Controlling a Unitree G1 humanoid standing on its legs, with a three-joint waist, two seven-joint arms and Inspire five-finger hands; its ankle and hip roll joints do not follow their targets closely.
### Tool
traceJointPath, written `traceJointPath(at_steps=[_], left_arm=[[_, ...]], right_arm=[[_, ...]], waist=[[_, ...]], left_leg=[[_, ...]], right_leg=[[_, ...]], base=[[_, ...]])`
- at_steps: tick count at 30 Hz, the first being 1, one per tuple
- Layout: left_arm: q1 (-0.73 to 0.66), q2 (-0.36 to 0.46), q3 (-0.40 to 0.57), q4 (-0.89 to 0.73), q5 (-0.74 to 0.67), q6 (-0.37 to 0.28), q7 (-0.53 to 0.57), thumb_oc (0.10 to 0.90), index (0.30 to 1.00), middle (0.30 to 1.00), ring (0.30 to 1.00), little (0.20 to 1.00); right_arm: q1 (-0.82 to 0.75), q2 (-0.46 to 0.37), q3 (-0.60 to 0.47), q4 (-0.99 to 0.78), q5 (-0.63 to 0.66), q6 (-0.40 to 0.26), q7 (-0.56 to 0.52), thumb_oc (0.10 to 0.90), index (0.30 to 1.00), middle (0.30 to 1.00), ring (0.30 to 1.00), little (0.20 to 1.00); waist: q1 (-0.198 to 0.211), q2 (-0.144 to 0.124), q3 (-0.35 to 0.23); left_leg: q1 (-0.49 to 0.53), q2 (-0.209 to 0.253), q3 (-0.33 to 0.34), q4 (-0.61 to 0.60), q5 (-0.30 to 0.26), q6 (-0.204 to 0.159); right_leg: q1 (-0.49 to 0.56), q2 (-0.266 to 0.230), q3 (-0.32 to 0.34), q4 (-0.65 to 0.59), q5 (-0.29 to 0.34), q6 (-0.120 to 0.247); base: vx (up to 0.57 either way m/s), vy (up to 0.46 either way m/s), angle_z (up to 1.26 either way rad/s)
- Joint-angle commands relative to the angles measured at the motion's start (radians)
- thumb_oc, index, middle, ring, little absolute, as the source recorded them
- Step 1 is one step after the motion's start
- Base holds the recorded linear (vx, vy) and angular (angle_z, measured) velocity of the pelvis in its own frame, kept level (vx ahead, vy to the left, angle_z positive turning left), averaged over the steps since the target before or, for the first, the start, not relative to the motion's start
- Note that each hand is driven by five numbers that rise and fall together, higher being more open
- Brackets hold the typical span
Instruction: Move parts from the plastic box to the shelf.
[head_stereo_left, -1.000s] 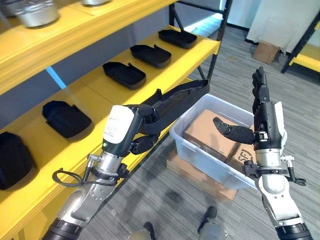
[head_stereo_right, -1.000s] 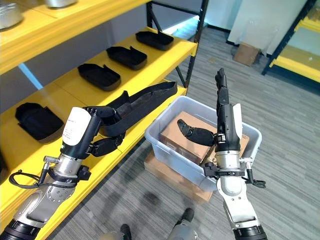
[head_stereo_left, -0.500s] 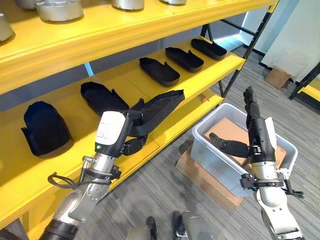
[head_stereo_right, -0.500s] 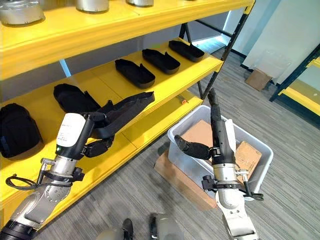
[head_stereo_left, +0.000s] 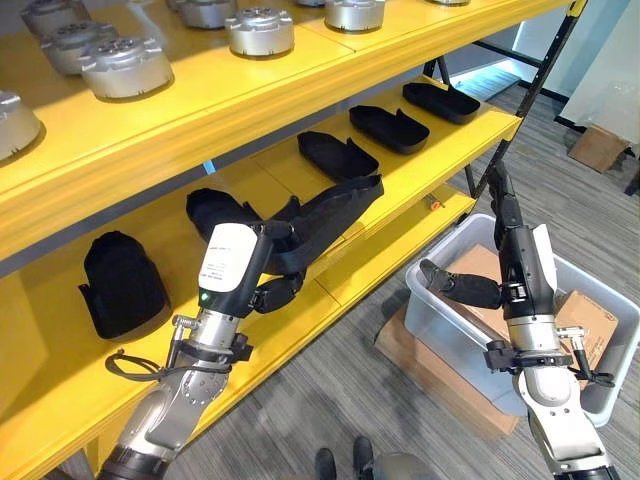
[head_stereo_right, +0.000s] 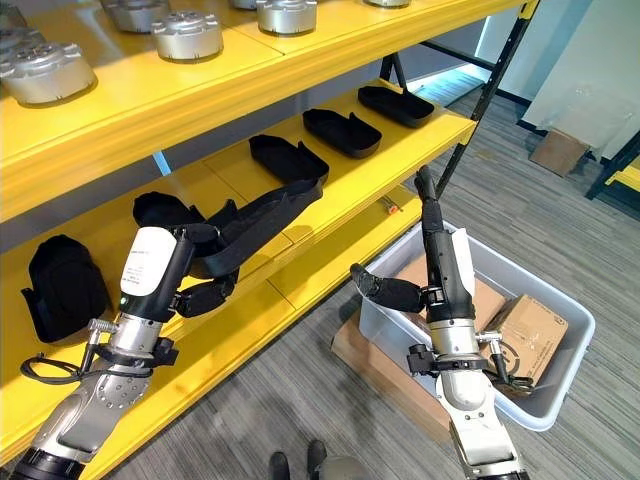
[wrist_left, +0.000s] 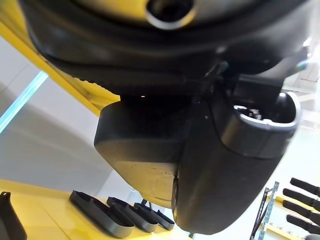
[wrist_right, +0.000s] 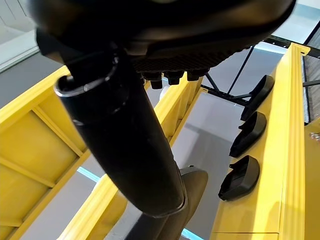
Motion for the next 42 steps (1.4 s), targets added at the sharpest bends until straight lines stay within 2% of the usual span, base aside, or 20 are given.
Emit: traceJointPath(at_steps=[1, 3, 4, 5, 6, 7, 8, 10, 12, 14, 17, 18, 20, 21, 22, 26, 32, 36, 39, 42], left_arm=[[-0.074, -0.022, 0.053, -0.106, -0.078, -0.081, 0.061, 0.400, 0.300, 0.300, 0.300, 0.300], [-0.103, -0.019, 0.047, -0.107, -0.089, -0.082, 0.066, 0.400, 0.300, 0.300, 0.300, 0.300], [-0.115, -0.014, 0.048, -0.111, -0.096, -0.086, 0.073, 0.400, 0.300, 0.300, 0.300, 0.300], [-0.116, -0.014, 0.050, -0.111, -0.096, -0.086, 0.073, 0.400, 0.300, 0.300, 0.300, 0.300], [-0.122, -0.017, 0.050, -0.115, -0.103, -0.090, 0.079, 0.400, 0.300, 0.300, 0.300, 0.300], [-0.137, -0.022, 0.046, -0.121, -0.113, -0.093, 0.091, 0.400, 0.300, 0.300, 0.300, 0.300], [-0.139, -0.024, 0.046, -0.119, -0.113, -0.093, 0.092, 0.400, 0.300, 0.300, 0.300, 0.300], [-0.168, -0.024, 0.037, -0.124, -0.119, -0.097, 0.111, 0.400, 0.300, 0.300, 0.300, 0.300], [-0.181, -0.024, 0.031, -0.125, -0.121, -0.092, 0.108, 0.400, 0.300, 0.300, 0.300, 0.300], [-0.171, -0.023, 0.027, -0.127, -0.116, -0.093, 0.101, 0.400, 0.300, 0.300, 0.300, 0.300], [-0.148, -0.014, 0.031, -0.131, -0.114, -0.097, 0.087, 0.400, 0.300, 0.300, 0.300, 0.300], [-0.147, -0.007, 0.034, -0.135, -0.116, -0.099, 0.085, 0.400, 0.300, 0.300, 0.300, 0.300], [-0.150, -0.005, 0.029, -0.136, -0.116, -0.100, 0.084, 0.400, 0.300, 0.300, 0.300, 0.300], [-0.149, -0.002, 0.024, -0.132, -0.114, -0.102, 0.078, 0.400, 0.300, 0.300, 0.300, 0.300], [-0.149, -0.002, 0.023, -0.132, -0.114, -0.102, 0.078, 0.400, 0.300, 0.300, 0.300, 0.300], [-0.161, 0.005, 0.023, -0.139, -0.109, -0.103, 0.080, 0.400, 0.300, 0.300, 0.300, 0.300], [-0.149, 0.021, 0.044, -0.138, -0.090, -0.096, 0.096, 0.400, 0.300, 0.300, 0.300, 0.300], [-0.153, 0.041, 0.061, -0.128, -0.078, -0.091, 0.121, 0.400, 0.300, 0.300, 0.300, 0.300], [-0.149, 0.058, 0.073, -0.119, -0.069, -0.087, 0.137, 0.400, 0.300, 0.300, 0.300, 0.300], [-0.153, 0.070, 0.075, -0.118, -0.075, -0.087, 0.137, 0.400, 0.300, 0.300, 0.300, 0.300]], right_arm=[[-0.095, -0.038, -0.034, -0.056, 0.045, -0.084, -0.027, 0.900, 1.000, 1.000, 1.000, 1.000], [-0.115, -0.049, -0.038, -0.056, 0.043, -0.084, -0.040, 0.900, 1.000, 1.000, 1.000, 1.000], [-0.130, -0.051, -0.028, -0.049, 0.035, -0.081, -0.051, 0.900, 1.000, 1.000, 1.000, 1.000], [-0.132, -0.051, -0.026, -0.048, 0.034, -0.081, -0.052, 0.900, 1.000, 1.000, 1.000, 1.000], [-0.138, -0.051, -0.025, -0.051, 0.037, -0.085, -0.055, 0.900, 1.000, 1.000, 1.000, 1.000], [-0.142, -0.058, -0.022, -0.055, 0.041, -0.091, -0.064, 0.900, 1.000, 1.000, 1.000, 1.000], [-0.143, -0.060, -0.022, -0.054, 0.040, -0.091, -0.065, 0.900, 1.000, 1.000, 1.000, 1.000], [-0.165, -0.072, -0.015, -0.058, 0.050, -0.103, -0.086, 0.900, 1.000, 1.000, 1.000, 1.000], [-0.162, -0.082, -0.018, -0.052, 0.045, -0.103, -0.101, 0.900, 1.000, 1.000, 1.000, 1.000], [-0.139, -0.081, -0.032, -0.054, 0.045, -0.106, -0.110, 0.900, 1.000, 1.000, 1.000, 1.000], [-0.115, -0.067, -0.042, -0.061, 0.040, -0.108, -0.109, 0.900, 1.000, 1.000, 1.000, 1.000], [-0.094, -0.060, -0.053, -0.065, 0.043, -0.112, -0.109, 0.900, 1.000, 1.000, 1.000, 1.000], [-0.082, -0.054, -0.058, -0.071, 0.042, -0.111, -0.109, 0.900, 1.000, 1.000, 1.000, 1.000], [-0.062, -0.051, -0.073, -0.076, 0.038, -0.108, -0.105, 0.900, 1.000, 1.000, 1.000, 1.000], [-0.061, -0.051, -0.073, -0.076, 0.038, -0.107, -0.105, 0.900, 1.000, 1.000, 1.000, 1.000], [-0.029, -0.041, -0.094, -0.081, 0.027, -0.092, -0.095, 0.900, 1.000, 1.000, 1.000, 1.000], [-0.023, -0.023, -0.090, -0.068, 0.025, -0.076, -0.083, 0.900, 1.000, 1.000, 1.000, 1.000], [-0.022, -0.013, -0.085, -0.064, 0.036, -0.069, -0.072, 0.900, 1.000, 1.000, 1.000, 1.000], [-0.023, -0.001, -0.078, -0.065, 0.041, -0.063, -0.060, 0.900, 1.000, 1.000, 1.000, 1.000], [-0.011, 0.008, -0.082, -0.070, 0.034, -0.060, -0.060, 0.900, 1.000, 1.000, 1.000, 1.000]], waist=[[-0.017, -0.046, -0.093], [-0.035, -0.059, -0.076], [-0.038, -0.062, -0.071], [-0.038, -0.060, -0.071], [-0.041, -0.057, -0.074], [-0.055, -0.038, -0.077], [-0.058, -0.033, -0.080], [-0.070, -0.004, -0.072], [-0.083, 0.015, -0.075], [-0.084, 0.031, -0.075], [-0.064, 0.041, -0.082], [-0.064, 0.035, -0.086], [-0.064, 0.032, -0.084], [-0.065, 0.029, -0.089], [-0.065, 0.029, -0.088], [-0.057, 0.009, -0.101], [-0.043, -0.021, -0.107], [-0.025, -0.050, -0.098], [-0.011, -0.081, -0.069], [-0.012, -0.091, -0.063]], left_leg=[[-0.027, 0.050, 0.030, 0.090, -0.103, -0.048], [-0.037, 0.098, 0.081, 0.163, -0.134, -0.059], [-0.021, 0.163, 0.076, 0.188, -0.136, -0.076], [-0.021, 0.167, 0.075, 0.190, -0.138, -0.079], [-0.006, 0.225, 0.064, 0.183, -0.100, -0.092], [0.027, 0.347, 0.054, 0.148, 0.013, -0.116], [0.031, 0.353, 0.052, 0.129, 0.025, -0.123], [0.033, 0.453, 0.005, 0.034, 0.175, -0.148], [0.047, 0.508, 0.032, -0.041, 0.286, -0.188], [0.067, 0.528, 0.087, -0.094, 0.293, -0.219], [0.061, 0.532, 0.082, -0.110, 0.287, -0.246], [0.058, 0.528, 0.101, -0.107, 0.250, -0.246], [0.059, 0.522, 0.103, -0.107, 0.230, -0.247], [0.062, 0.502, 0.111, -0.108, 0.168, -0.238], [0.063, 0.502, 0.111, -0.108, 0.167, -0.238], [0.066, 0.442, 0.113, -0.083, 0.046, -0.217], [0.074, 0.383, 0.114, -0.043, -0.027, -0.196], [0.030, 0.340, 0.087, 0.068, -0.096, -0.180], [-0.023, 0.287, 0.074, 0.204, -0.178, -0.145], [-0.057, 0.247, 0.066, 0.268, -0.222, -0.120]], right_leg=[[0.046, -0.065, 0.027, -0.132, 0.054, 0.108], [0.020, -0.095, 0.005, -0.103, 0.055, 0.104], [-0.002, -0.109, 0.008, -0.081, 0.048, 0.103], [-0.004, -0.106, 0.007, -0.076, 0.045, 0.101], [-0.022, -0.115, 0.006, -0.058, 0.039, 0.101], [-0.074, -0.141, -0.004, -0.013, 0.029, 0.115], [-0.084, -0.136, -0.008, 0.003, 0.020, 0.111], [-0.191, -0.163, -0.001, 0.113, -0.004, 0.123], [-0.266, -0.201, -0.009, 0.217, -0.028, 0.139], [-0.298, -0.211, -0.023, 0.286, -0.055, 0.153], [-0.303, -0.205, -0.002, 0.298, -0.049, 0.159], [-0.283, -0.222, -0.010, 0.285, -0.047, 0.168], [-0.266, -0.232, -0.012, 0.267, -0.038, 0.177], [-0.237, -0.248, -0.015, 0.230, -0.020, 0.191], [-0.235, -0.249, -0.016, 0.227, -0.019, 0.192], [-0.142, -0.311, -0.036, 0.115, 0.040, 0.227], [-0.059, -0.354, -0.044, -0.019, 0.115, 0.261], [-0.018, -0.396, -0.056, -0.066, 0.160, 0.281], [0.003, -0.449, -0.046, -0.067, 0.219, 0.300], [0.015, -0.490, -0.048, -0.075, 0.278, 0.308]], base=[[-0.09, -0.029, 0.23], [-0.15, 0.021, 0.48], [-0.10, 0.035, 0.84], [-0.08, 0.064, 0.83], [-0.11, 0.203, 0.39], [-0.10, 0.184, 0.16], [-0.15, 0.267, 0.42], [-0.19, 0.292, 0.45], [-0.13, 0.321, 0.01], [0.02, 0.168, 0.25], [0.06, 0.130, 0.33], [0.07, 0.125, 0.05], [0.06, 0.165, 0.17], [0.06, 0.178, 0.44], [0.07, 0.193, 0.49], [0.07, 0.175, 0.24], [0.03, 0.153, 0.15], [-0.01, 0.155, 0.05], [-0.02, 0.208, 0.08], [0.00, 0.271, 0.12]])
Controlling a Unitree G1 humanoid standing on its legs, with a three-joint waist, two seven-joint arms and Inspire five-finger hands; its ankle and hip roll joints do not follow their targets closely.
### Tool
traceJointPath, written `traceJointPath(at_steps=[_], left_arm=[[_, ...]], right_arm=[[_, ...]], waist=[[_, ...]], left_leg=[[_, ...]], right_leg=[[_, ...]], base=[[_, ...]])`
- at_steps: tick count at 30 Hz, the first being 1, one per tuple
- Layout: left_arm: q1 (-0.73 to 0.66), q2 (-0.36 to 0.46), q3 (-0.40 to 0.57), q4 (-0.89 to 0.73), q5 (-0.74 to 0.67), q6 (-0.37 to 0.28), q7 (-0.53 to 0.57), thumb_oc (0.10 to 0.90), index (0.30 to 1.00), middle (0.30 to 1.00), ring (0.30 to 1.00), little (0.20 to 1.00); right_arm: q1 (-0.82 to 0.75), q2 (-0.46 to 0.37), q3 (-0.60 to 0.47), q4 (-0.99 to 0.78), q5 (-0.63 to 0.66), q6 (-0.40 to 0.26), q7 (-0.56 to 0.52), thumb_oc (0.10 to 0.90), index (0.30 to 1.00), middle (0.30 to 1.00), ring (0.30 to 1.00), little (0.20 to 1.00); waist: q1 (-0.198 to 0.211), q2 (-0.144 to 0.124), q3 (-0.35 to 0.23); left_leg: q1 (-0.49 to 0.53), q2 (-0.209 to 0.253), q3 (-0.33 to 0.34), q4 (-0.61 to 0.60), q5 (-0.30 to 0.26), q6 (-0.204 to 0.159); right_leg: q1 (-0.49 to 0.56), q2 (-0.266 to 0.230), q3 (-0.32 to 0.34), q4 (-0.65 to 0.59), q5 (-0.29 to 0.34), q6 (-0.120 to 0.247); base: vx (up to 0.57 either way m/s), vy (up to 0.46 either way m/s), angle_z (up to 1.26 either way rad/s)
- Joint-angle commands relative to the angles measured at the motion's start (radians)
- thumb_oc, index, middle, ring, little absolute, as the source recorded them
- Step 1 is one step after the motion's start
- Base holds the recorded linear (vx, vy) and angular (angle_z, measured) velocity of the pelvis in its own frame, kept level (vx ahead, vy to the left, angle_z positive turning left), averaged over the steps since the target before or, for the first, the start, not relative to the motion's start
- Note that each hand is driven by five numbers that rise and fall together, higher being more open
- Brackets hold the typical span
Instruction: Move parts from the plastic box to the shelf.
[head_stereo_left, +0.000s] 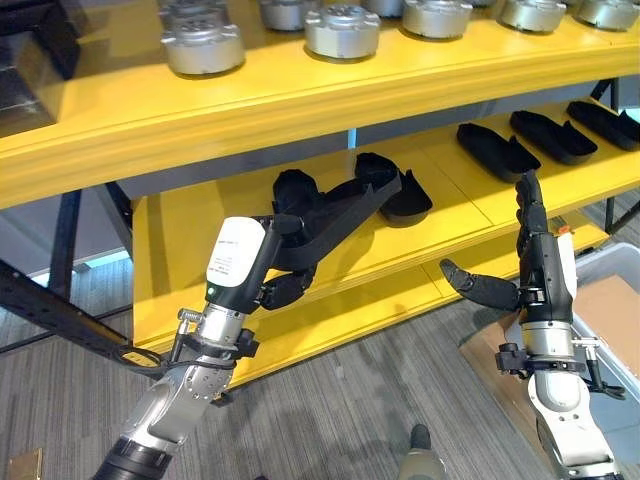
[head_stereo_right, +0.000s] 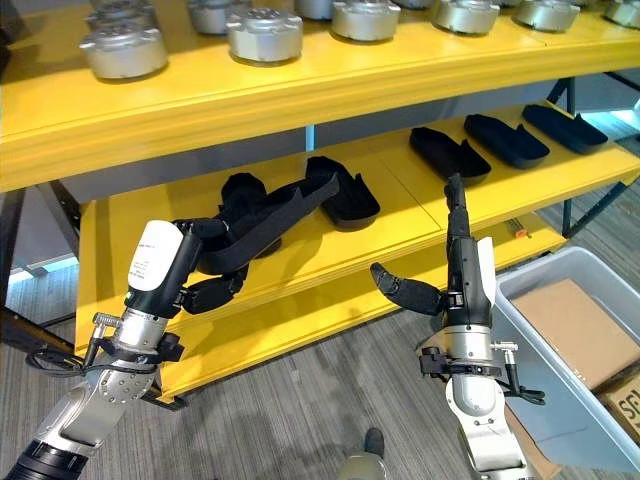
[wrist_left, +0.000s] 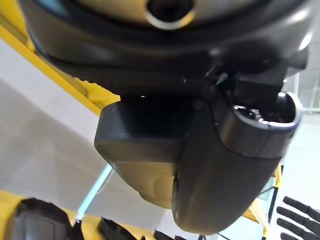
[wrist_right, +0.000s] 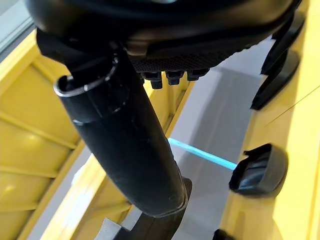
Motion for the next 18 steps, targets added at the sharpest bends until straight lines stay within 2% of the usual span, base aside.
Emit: traceJointPath(at_steps=[1, 3, 4, 5, 6, 7, 9, 10, 11, 12, 13, 18], left_arm=[[-0.124, 0.068, 0.098, -0.129, -0.017, -0.055, 0.143, 0.400, 0.300, 0.300, 0.300, 0.300], [-0.146, 0.074, 0.088, -0.120, -0.012, -0.052, 0.147, 0.400, 0.300, 0.300, 0.300, 0.300], [-0.180, 0.083, 0.063, -0.097, -0.005, -0.047, 0.151, 0.400, 0.300, 0.300, 0.300, 0.300], [-0.182, 0.084, 0.062, -0.096, -0.004, -0.047, 0.152, 0.400, 0.300, 0.300, 0.300, 0.300], [-0.175, 0.082, 0.066, -0.089, -0.009, -0.046, 0.149, 0.400, 0.300, 0.300, 0.300, 0.300], [-0.158, 0.074, 0.076, -0.086, -0.013, -0.043, 0.149, 0.400, 0.300, 0.300, 0.300, 0.300], [-0.138, 0.062, 0.095, -0.087, -0.022, -0.037, 0.149, 0.400, 0.300, 0.300, 0.300, 0.300], [-0.126, 0.051, 0.108, -0.087, -0.025, -0.031, 0.151, 0.400, 0.300, 0.300, 0.300, 0.300], [-0.126, 0.050, 0.110, -0.087, -0.025, -0.031, 0.150, 0.400, 0.300, 0.300, 0.300, 0.300], [-0.118, 0.040, 0.124, -0.086, -0.018, -0.027, 0.145, 0.400, 0.300, 0.300, 0.300, 0.300], [-0.108, 0.036, 0.131, -0.084, -0.011, -0.024, 0.140, 0.400, 0.300, 0.300, 0.300, 0.300], [-0.069, 0.010, 0.147, -0.092, -0.023, -0.032, 0.116, 0.400, 0.300, 0.300, 0.300, 0.300]], right_arm=[[-0.054, 0.001, -0.042, -0.088, -0.007, -0.072, -0.008, 0.900, 1.000, 1.000, 1.000, 1.000], [-0.041, 0.012, -0.048, -0.087, -0.008, -0.072, -0.011, 0.900, 1.000, 1.000, 1.000, 1.000], [-0.021, 0.031, -0.050, -0.086, -0.002, -0.076, -0.012, 0.900, 1.000, 1.000, 1.000, 1.000], [-0.022, 0.032, -0.051, -0.086, -0.002, -0.077, -0.012, 0.900, 1.000, 1.000, 1.000, 1.000], [-0.016, 0.033, -0.054, -0.084, 0.000, -0.077, -0.008, 0.900, 1.000, 1.000, 1.000, 1.000], [-0.021, 0.029, -0.045, -0.080, 0.000, -0.079, -0.005, 0.900, 1.000, 1.000, 1.000, 1.000], [-0.039, 0.024, -0.022, -0.065, -0.001, -0.077, -0.002, 0.900, 1.000, 1.000, 1.000, 1.000], [-0.054, 0.014, -0.009, -0.063, -0.015, -0.073, -0.003, 0.900, 1.000, 1.000, 1.000, 1.000], [-0.055, 0.013, -0.008, -0.062, -0.015, -0.073, -0.004, 0.900, 1.000, 1.000, 1.000, 1.000], [-0.057, 0.002, -0.010, -0.070, -0.020, -0.075, 0.005, 0.900, 1.000, 1.000, 1.000, 1.000], [-0.050, -0.005, -0.014, -0.072, -0.015, -0.078, 0.014, 0.900, 1.000, 1.000, 1.000, 1.000], [-0.044, -0.010, -0.012, -0.059, 0.009, -0.069, 0.037, 0.900, 1.000, 1.000, 1.000, 1.000]], waist=[[-0.032, -0.037, -0.040], [-0.036, -0.043, -0.045], [-0.056, -0.038, -0.041], [-0.056, -0.041, -0.043], [-0.064, -0.039, -0.041], [-0.067, -0.033, -0.036], [-0.053, -0.031, -0.024], [-0.048, -0.020, -0.016], [-0.049, -0.021, -0.016], [-0.057, -0.020, -0.016], [-0.052, -0.022, -0.022], [-0.047, -0.030, -0.061]], left_leg=[[-0.050, -0.094, 0.007, 0.102, -0.102, 0.144], [-0.060, -0.115, -0.002, 0.099, -0.105, 0.156], [-0.067, -0.132, -0.030, 0.090, -0.104, 0.173], [-0.072, -0.134, -0.030, 0.088, -0.098, 0.174], [-0.067, -0.138, -0.035, 0.076, -0.092, 0.180], [-0.038, -0.134, -0.021, 0.056, -0.093, 0.188], [-0.011, -0.143, 0.002, 0.020, -0.076, 0.203], [0.012, -0.139, 0.015, -0.001, -0.079, 0.207], [0.012, -0.140, 0.015, -0.005, -0.073, 0.207], [0.021, -0.145, 0.020, -0.009, -0.072, 0.206], [0.024, -0.144, 0.022, -0.007, -0.071, 0.198], [0.043, -0.122, 0.012, -0.032, -0.052, 0.164]], right_leg=[[0.056, -0.094, -0.003, -0.022, 0.140, 0.029], [0.052, -0.107, 0.003, -0.014, 0.151, 0.025], [0.040, -0.077, 0.055, 0.036, 0.154, -0.004], [0.034, -0.079, 0.056, 0.037, 0.157, -0.006], [0.019, -0.059, 0.074, 0.051, 0.151, -0.014], [-0.023, -0.015, 0.076, 0.080, 0.135, -0.026], [-0.080, 0.022, 0.015, 0.102, 0.108, -0.040], [-0.097, 0.051, -0.019, 0.129, 0.055, -0.050], [-0.099, 0.050, -0.019, 0.129, 0.057, -0.053], [-0.095, 0.093, -0.006, 0.126, 0.002, -0.058], [-0.065, 0.092, -0.020, 0.103, -0.027, -0.064], [0.002, 0.113, -0.028, 0.063, -0.047, -0.061]], base=[[0.01, 0.404, 0.22], [0.02, 0.269, 0.20], [0.01, 0.139, 0.29], [0.02, 0.194, 0.49], [0.03, 0.144, 0.56], [0.04, 0.196, 0.44], [0.02, 0.198, -0.35], [0.01, 0.128, -0.58], [0.05, 0.078, -0.45], [0.07, -0.004, -0.49], [0.11, -0.032, -0.33], [0.12, -0.109, 0.11]])
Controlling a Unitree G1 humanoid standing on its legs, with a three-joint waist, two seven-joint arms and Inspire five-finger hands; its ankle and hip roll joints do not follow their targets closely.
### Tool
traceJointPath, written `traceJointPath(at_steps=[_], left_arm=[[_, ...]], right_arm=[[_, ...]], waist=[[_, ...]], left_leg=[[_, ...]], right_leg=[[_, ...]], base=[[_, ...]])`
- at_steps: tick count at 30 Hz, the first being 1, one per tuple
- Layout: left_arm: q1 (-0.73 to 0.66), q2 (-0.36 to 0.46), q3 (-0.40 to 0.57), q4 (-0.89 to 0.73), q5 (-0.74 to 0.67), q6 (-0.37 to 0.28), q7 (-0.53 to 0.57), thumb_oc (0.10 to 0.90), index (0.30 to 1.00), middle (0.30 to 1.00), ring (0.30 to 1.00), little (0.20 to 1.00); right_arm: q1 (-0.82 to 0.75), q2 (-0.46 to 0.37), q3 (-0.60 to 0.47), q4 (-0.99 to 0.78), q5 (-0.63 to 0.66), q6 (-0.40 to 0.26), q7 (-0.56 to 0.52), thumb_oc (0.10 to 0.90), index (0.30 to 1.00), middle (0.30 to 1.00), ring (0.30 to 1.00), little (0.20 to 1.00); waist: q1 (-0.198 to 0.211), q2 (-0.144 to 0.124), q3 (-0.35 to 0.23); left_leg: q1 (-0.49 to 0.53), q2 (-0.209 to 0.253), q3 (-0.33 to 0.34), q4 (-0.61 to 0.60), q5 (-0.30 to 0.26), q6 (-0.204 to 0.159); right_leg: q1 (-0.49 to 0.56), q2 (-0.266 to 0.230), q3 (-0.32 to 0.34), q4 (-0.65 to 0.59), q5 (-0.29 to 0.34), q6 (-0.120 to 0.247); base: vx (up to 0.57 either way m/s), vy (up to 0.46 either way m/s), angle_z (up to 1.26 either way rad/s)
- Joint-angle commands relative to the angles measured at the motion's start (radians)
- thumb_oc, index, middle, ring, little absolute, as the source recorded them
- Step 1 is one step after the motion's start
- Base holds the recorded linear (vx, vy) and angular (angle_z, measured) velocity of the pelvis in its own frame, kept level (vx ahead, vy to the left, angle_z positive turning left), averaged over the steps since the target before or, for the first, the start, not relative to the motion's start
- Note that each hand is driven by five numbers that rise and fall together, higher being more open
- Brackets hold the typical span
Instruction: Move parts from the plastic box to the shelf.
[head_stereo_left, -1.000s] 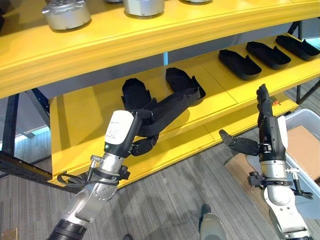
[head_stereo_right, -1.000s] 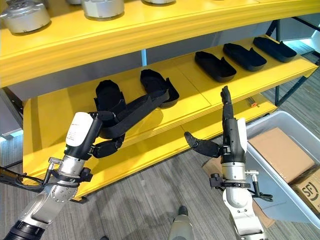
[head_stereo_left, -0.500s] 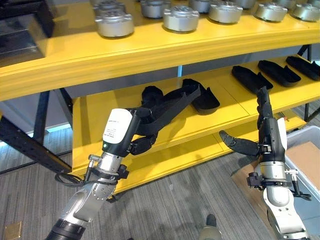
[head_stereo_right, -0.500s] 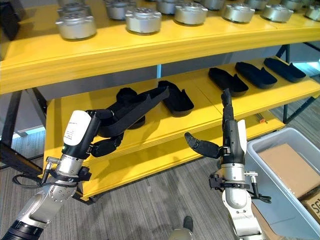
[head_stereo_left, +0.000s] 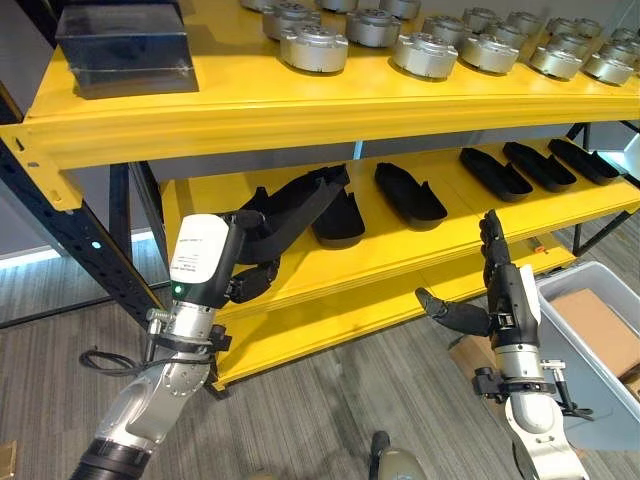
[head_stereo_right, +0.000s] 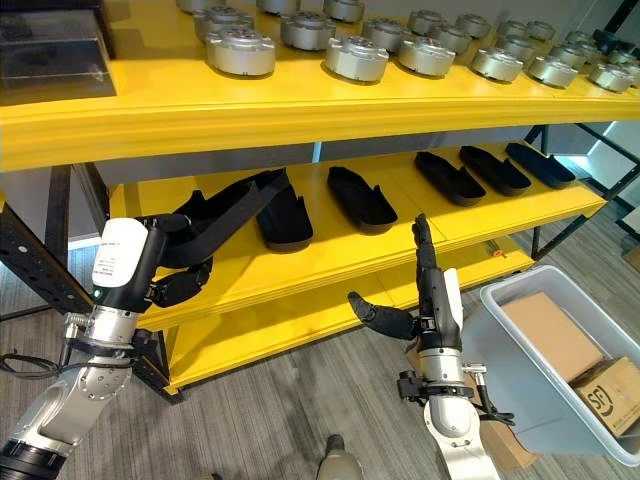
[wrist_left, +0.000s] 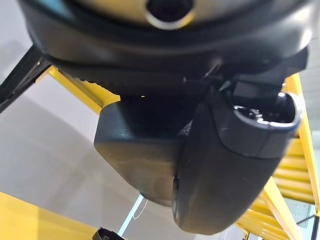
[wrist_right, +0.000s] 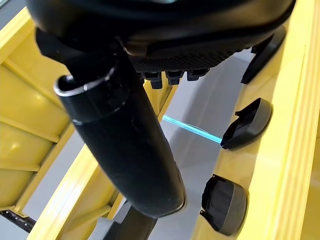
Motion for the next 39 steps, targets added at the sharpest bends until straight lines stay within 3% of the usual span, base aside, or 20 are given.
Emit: traceJointPath(at_steps=[1, 10, 24, 39], left_arm=[[-0.094, -0.012, 0.090, -0.163, -0.027, -0.079, 0.049, 0.400, 0.300, 0.300, 0.300, 0.300], [-0.118, -0.025, 0.083, -0.157, -0.008, -0.045, 0.049, 0.400, 0.300, 0.300, 0.300, 0.300], [-0.157, -0.079, 0.163, -0.006, 0.050, 0.073, 0.185, 0.400, 0.300, 0.300, 0.300, 0.300], [-0.344, -0.094, 0.168, 0.262, -0.039, 0.180, 0.305, 0.400, 0.300, 0.300, 0.300, 0.300]], right_arm=[[-0.105, -0.049, -0.076, -0.066, 0.014, -0.085, 0.013, 0.900, 1.000, 1.000, 1.000, 1.000], [-0.105, -0.050, -0.053, -0.069, 0.020, -0.074, 0.031, 0.900, 1.000, 1.000, 1.000, 1.000], [-0.084, -0.057, -0.032, -0.053, 0.018, -0.056, 0.056, 0.900, 1.000, 1.000, 1.000, 1.000], [-0.089, -0.081, 0.017, -0.050, 0.035, -0.045, 0.091, 0.900, 1.000, 1.000, 1.000, 1.000]], waist=[[-0.017, 0.018, -0.068], [-0.023, 0.031, -0.100], [-0.028, 0.050, -0.098], [-0.053, 0.037, -0.064]], left_leg=[[0.126, -0.005, 0.005, -0.121, -0.017, 0.019], [0.173, 0.055, 0.015, -0.175, 0.012, -0.013], [0.192, 0.070, 0.038, -0.188, 0.017, -0.022], [0.148, 0.087, 0.048, -0.139, 0.006, -0.036]], right_leg=[[0.017, 0.009, 0.021, 0.005, 0.012, 0.008], [0.042, 0.040, -0.001, 0.014, -0.040, 0.006], [0.027, 0.054, 0.022, 0.043, -0.063, 0.003], [-0.021, 0.059, 0.042, 0.078, -0.074, 0.005]], base=[[0.13, -0.138, 0.16], [0.07, -0.109, 0.04], [0.03, -0.033, -0.05], [0.01, -0.007, -0.03]])
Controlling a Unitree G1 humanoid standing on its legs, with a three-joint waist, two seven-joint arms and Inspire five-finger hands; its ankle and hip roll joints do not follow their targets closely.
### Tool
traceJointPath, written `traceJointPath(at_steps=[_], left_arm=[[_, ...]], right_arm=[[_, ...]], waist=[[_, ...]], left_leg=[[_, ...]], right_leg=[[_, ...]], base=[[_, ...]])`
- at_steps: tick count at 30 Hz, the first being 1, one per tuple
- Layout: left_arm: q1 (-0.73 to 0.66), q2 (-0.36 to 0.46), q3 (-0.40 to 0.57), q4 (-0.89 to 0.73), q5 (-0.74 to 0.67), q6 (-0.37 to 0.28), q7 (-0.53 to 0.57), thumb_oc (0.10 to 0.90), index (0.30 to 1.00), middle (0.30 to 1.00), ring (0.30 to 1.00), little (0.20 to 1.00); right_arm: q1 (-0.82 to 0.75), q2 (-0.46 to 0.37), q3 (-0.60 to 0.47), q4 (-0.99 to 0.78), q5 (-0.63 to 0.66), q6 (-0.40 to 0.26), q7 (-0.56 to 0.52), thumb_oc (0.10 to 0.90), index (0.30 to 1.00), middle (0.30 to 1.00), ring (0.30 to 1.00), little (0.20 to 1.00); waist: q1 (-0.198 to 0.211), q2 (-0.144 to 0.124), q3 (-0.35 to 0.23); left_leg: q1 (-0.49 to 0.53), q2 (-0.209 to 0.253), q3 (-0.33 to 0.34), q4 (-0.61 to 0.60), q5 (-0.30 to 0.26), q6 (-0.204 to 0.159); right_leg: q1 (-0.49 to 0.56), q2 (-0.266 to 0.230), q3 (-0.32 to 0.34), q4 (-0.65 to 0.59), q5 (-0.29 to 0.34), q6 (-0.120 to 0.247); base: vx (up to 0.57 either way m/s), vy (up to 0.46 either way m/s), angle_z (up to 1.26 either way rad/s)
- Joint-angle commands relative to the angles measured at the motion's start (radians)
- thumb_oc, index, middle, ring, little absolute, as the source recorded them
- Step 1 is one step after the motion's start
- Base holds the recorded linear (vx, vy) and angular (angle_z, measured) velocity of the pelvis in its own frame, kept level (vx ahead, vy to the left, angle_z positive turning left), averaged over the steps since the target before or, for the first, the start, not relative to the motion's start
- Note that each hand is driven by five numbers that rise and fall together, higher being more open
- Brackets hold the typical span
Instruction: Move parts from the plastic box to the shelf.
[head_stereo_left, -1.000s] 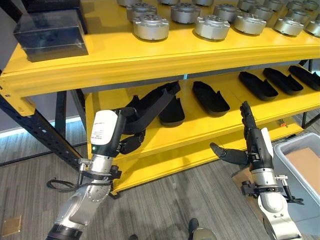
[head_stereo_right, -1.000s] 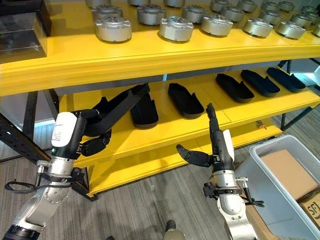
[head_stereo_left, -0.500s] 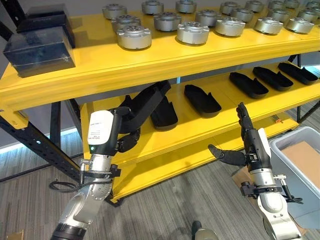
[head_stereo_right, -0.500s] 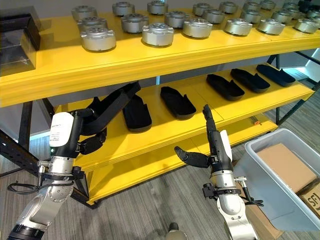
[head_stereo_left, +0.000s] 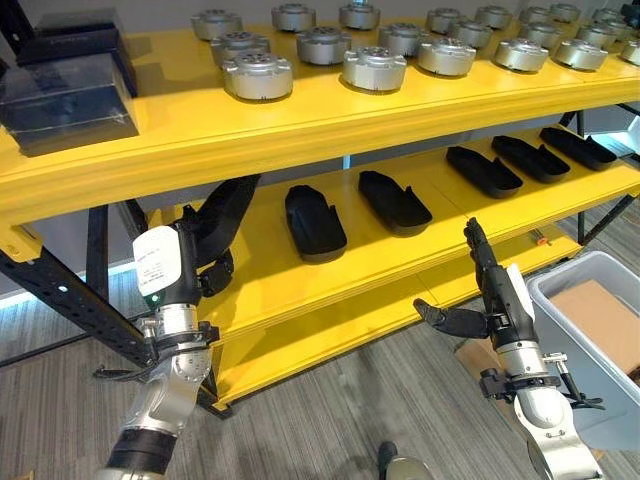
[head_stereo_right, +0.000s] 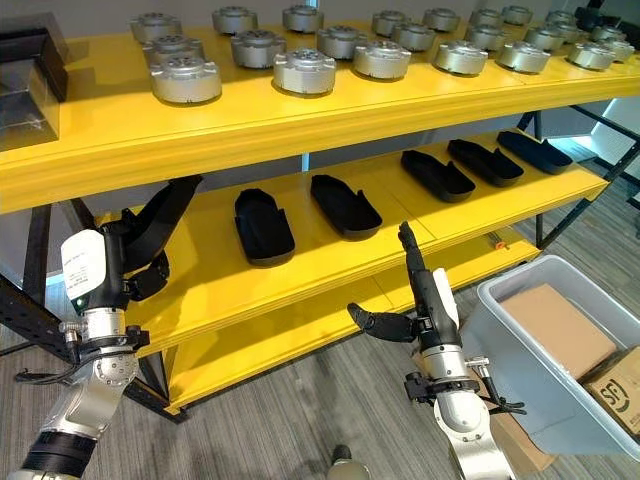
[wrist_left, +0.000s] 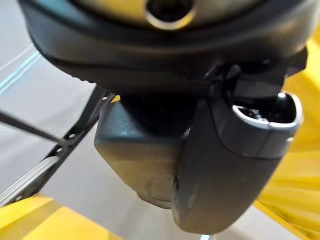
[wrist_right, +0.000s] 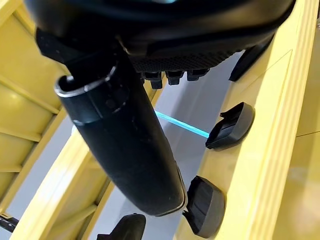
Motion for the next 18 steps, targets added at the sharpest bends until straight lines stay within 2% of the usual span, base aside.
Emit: traceJointPath(at_steps=[1, 5, 9, 18], left_arm=[[-0.226, 0.046, 0.080, -0.035, -0.037, -0.041, 0.137, 0.400, 0.300, 0.300, 0.300, 0.300], [-0.264, 0.071, 0.080, 0.009, -0.043, -0.027, 0.145, 0.400, 0.300, 0.300, 0.300, 0.300], [-0.357, 0.129, 0.055, 0.142, -0.083, -0.003, 0.146, 0.400, 0.300, 0.300, 0.300, 0.300], [-0.459, 0.170, 0.044, 0.282, -0.187, 0.004, 0.160, 0.400, 0.300, 0.300, 0.300, 0.300]], right_arm=[[-0.090, -0.046, -0.003, -0.080, 0.034, -0.083, -0.011, 0.900, 1.000, 1.000, 1.000, 1.000], [-0.089, -0.052, 0.002, -0.083, 0.039, -0.083, -0.003, 0.900, 1.000, 1.000, 1.000, 1.000], [-0.099, -0.068, 0.018, -0.084, 0.053, -0.082, 0.009, 0.900, 1.000, 1.000, 1.000, 1.000], [-0.110, -0.082, 0.046, -0.084, 0.046, -0.083, 0.011, 0.900, 1.000, 1.000, 1.000, 1.000]], waist=[[-0.005, -0.006, -0.002], [-0.010, -0.010, 0.004], [-0.019, -0.016, 0.028], [-0.023, -0.025, 0.052]], left_leg=[[0.056, 0.038, 0.018, 0.076, -0.115, 0.023], [0.042, 0.041, 0.020, 0.086, -0.116, 0.021], [0.004, 0.047, 0.020, 0.112, -0.114, 0.015], [-0.038, 0.052, 0.010, 0.134, -0.108, 0.009]], right_leg=[[0.012, -0.008, 0.045, 0.049, -0.035, 0.052], [0.001, -0.005, 0.051, 0.051, -0.034, 0.053], [-0.030, 0.001, 0.061, 0.060, -0.029, 0.053], [-0.057, 0.007, 0.065, 0.063, -0.024, 0.051]], base=[[-0.02, -0.016, -0.04], [-0.02, -0.010, -0.03], [-0.06, -0.010, -0.02], [-0.02, -0.006, 0.00]])
